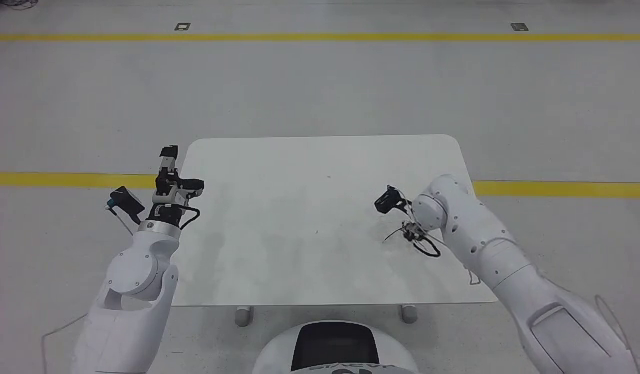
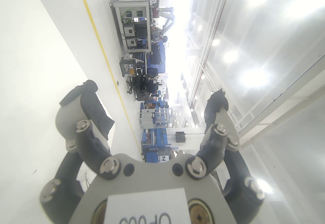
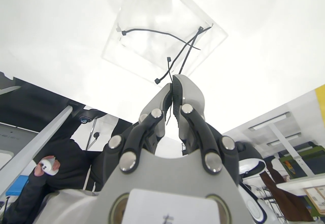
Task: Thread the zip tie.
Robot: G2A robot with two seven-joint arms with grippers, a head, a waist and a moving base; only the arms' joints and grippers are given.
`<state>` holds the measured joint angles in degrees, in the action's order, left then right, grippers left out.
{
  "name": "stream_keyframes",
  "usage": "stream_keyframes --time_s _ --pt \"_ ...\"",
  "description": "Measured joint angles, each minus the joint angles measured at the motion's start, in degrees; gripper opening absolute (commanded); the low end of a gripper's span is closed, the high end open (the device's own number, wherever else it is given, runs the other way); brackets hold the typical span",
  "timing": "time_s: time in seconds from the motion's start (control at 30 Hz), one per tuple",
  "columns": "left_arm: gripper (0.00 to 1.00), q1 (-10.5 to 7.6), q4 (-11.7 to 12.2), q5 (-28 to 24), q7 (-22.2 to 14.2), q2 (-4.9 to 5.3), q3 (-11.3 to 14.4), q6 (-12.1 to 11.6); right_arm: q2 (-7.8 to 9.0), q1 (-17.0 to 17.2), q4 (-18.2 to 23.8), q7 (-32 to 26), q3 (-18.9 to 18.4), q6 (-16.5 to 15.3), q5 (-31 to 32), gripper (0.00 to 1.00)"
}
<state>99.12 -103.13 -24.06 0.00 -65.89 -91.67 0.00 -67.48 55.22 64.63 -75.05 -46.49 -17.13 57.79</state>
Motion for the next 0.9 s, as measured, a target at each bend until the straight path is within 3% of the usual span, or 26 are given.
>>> stream_keyframes --time_s 0.3,0.67,0.9 --pt "1.0 0.0 0.0 0.0 0.0 0.0 0.0 0.0 0.73 0.9 1.3 2.8 -3.0 -2.4 -4.9 0.0" --pt "1.0 0.0 0.0 0.0 0.0 0.0 0.0 0.0 2.61 1.9 3.9 5.3 -5.4 -2.4 -13.1 0.0" --pt "1.0 0.0 0.0 0.0 0.0 0.0 0.0 0.0 3.72 1.6 1.4 4.5 -4.8 -2.4 -16.2 0.0"
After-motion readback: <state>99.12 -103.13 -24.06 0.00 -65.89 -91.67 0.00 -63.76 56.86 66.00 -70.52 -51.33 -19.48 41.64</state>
